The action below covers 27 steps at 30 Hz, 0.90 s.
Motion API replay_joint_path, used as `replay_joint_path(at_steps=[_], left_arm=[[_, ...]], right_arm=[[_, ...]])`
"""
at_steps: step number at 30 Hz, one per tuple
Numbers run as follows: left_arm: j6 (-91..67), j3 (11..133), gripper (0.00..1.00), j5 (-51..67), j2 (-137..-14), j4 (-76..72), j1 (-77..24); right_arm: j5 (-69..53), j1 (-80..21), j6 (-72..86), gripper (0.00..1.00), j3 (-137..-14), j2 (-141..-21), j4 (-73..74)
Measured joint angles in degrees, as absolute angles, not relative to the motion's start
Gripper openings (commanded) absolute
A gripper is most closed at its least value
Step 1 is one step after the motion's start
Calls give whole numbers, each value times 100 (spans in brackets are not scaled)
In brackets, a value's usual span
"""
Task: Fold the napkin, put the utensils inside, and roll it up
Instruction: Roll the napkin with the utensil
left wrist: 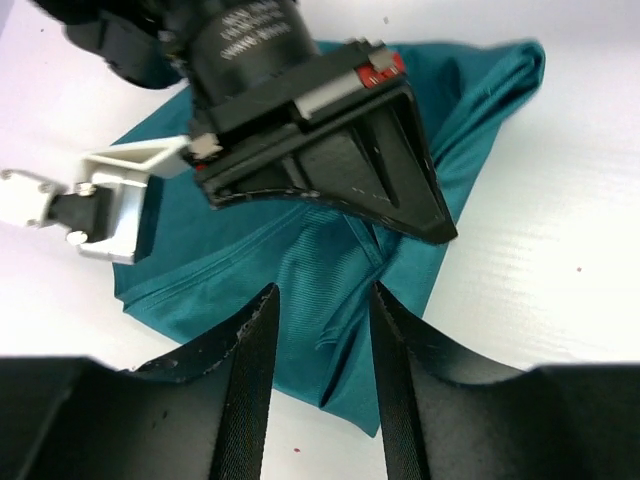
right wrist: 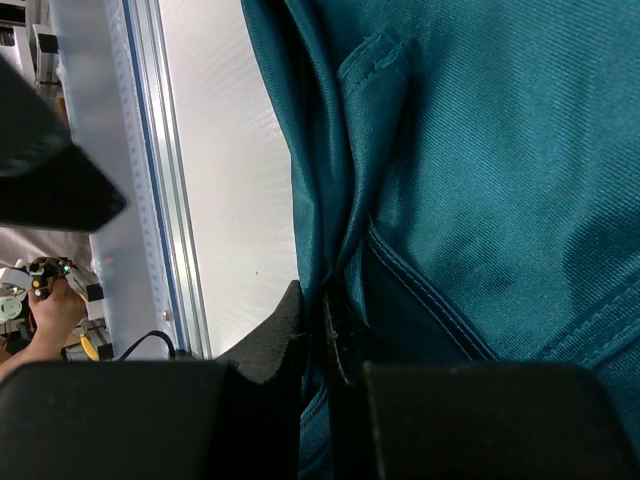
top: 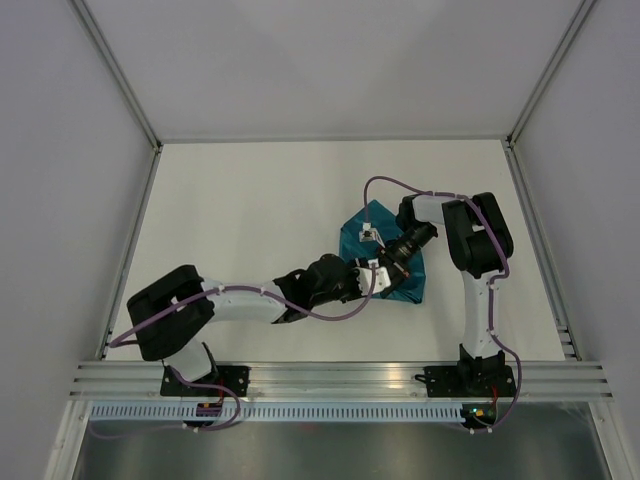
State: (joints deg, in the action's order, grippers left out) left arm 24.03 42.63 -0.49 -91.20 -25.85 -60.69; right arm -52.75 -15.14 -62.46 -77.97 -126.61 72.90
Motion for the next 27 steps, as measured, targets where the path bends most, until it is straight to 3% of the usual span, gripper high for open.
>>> replay_joint_path(at_steps=[11,27], left_arm=[[3520,4307,55,-408,-10099,-2696,-6632],[4088,4633,47,-543,-10801,-3251,-6952]], right_arm=[[-5284,-1483,-6246,12,-7828,-12755,7404],[-5310,-1396,-6252,11,-7922,-12929,7627]])
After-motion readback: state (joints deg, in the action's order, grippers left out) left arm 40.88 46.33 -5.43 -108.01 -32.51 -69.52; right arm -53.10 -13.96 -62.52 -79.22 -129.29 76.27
